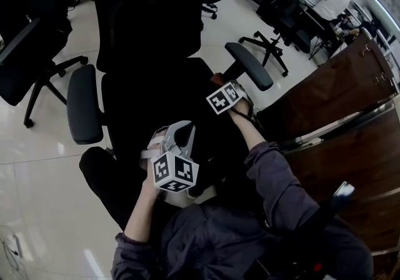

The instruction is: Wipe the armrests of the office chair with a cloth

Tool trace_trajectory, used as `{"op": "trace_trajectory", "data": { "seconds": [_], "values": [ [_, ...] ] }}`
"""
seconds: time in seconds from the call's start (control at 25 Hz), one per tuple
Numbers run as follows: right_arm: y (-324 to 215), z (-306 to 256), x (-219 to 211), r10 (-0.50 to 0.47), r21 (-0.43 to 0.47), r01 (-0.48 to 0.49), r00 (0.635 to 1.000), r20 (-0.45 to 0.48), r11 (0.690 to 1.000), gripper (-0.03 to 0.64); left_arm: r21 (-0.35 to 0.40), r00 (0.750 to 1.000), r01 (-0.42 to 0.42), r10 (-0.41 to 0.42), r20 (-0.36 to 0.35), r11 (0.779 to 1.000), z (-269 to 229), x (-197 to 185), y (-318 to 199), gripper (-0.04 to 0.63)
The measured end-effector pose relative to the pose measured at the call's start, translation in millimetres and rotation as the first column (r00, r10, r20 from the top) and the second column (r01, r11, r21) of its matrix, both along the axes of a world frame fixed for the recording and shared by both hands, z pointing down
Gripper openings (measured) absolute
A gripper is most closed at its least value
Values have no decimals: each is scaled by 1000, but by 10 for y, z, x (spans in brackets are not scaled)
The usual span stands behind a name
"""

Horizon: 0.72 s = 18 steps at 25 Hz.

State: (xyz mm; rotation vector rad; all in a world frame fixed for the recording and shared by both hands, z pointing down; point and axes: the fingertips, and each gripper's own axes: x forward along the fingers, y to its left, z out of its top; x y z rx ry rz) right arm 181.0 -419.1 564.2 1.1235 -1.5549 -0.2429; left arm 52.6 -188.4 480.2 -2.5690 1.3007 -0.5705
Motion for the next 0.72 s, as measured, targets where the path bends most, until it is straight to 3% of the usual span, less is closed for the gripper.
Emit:
{"op": "trace_trajectory", "data": {
  "seconds": [0.4, 0.6, 0.72],
  "values": [
    [144, -811, -151, -62, 163, 46, 994, 95, 986, 49, -33, 999, -5, 7, 39, 999, 118, 15, 14, 17],
    [188, -782, -174, -91, 160, 81, 994, 62, 984, 49, -38, 997, -3, 6, 71, 999, 92, -65, 59, 17],
    [198, -682, -168, -99, 135, 86, 991, 89, 987, 49, -35, 995, 15, -12, 95, 999, 60, -155, 57, 17]
  ]
}}
